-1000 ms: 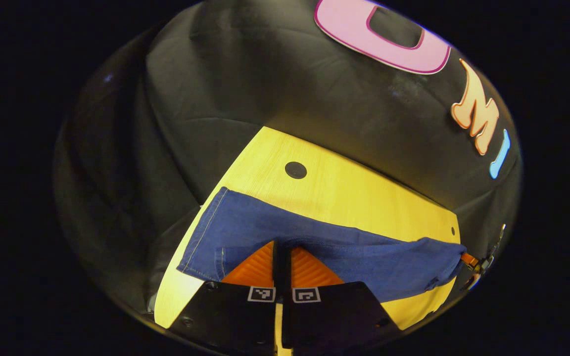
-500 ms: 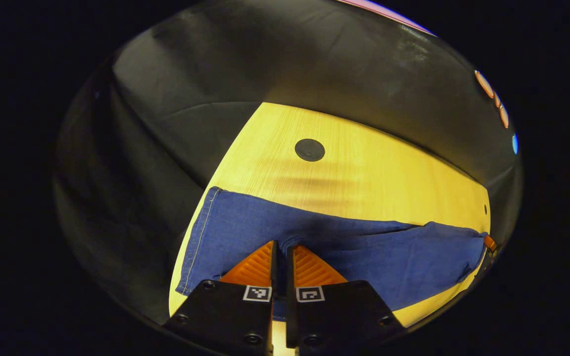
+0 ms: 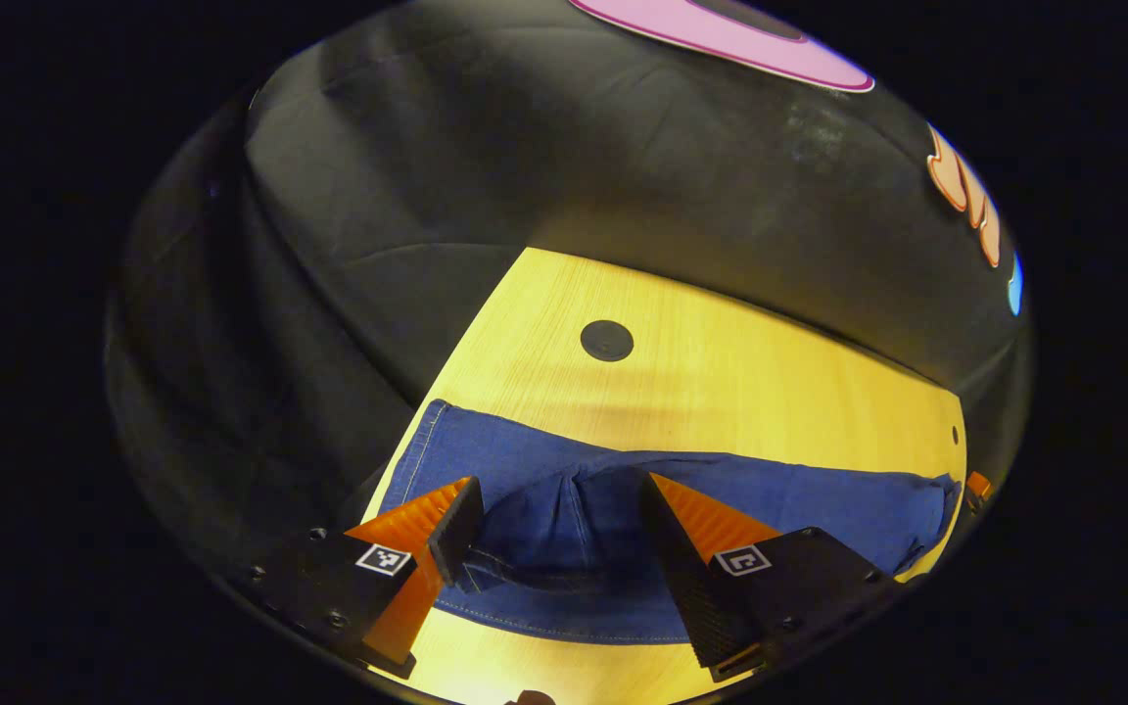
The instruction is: Grasp the waist and the cuffs of the jeans and fold them to make the two legs overlap; first hold the waist and fold one-third of the jeans toward the cuffs, then hold the cuffs and fold the remaining one-third in the same direction to finish folding.
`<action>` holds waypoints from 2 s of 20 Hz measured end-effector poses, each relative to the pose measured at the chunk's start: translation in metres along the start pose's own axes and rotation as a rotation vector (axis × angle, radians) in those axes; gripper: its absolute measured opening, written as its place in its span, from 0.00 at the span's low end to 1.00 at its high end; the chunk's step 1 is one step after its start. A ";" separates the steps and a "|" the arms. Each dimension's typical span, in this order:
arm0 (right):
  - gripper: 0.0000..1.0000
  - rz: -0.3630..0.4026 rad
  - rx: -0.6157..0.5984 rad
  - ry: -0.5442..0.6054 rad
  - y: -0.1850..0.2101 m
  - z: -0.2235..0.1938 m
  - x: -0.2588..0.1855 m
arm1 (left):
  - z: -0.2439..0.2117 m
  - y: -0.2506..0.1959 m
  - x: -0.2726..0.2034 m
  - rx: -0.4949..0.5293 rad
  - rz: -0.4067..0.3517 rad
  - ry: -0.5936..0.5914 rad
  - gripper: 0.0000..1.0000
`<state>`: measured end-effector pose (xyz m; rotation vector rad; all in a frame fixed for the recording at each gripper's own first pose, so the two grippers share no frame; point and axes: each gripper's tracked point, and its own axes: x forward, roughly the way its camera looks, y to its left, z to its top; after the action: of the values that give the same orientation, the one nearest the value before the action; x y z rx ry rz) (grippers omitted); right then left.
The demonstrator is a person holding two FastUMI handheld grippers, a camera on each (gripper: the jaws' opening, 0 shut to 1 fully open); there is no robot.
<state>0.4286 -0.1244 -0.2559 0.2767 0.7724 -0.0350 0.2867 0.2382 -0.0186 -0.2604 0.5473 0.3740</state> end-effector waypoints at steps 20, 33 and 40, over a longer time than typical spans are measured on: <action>0.94 -0.131 0.068 0.134 -0.173 -0.063 -0.003 | -0.049 -0.099 -0.075 -0.005 -0.027 -0.074 0.96; 0.41 -0.190 0.045 0.061 -0.151 -0.068 -0.001 | -0.066 -0.090 -0.088 -0.131 -0.051 -0.065 0.95; 0.24 -0.268 -0.105 0.004 -0.142 -0.063 -0.006 | -0.068 -0.084 -0.096 -0.129 -0.090 -0.071 0.95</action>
<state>0.3624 -0.2449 -0.3280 0.0721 0.8082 -0.2461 0.2143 0.1128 -0.0099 -0.3933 0.4408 0.3307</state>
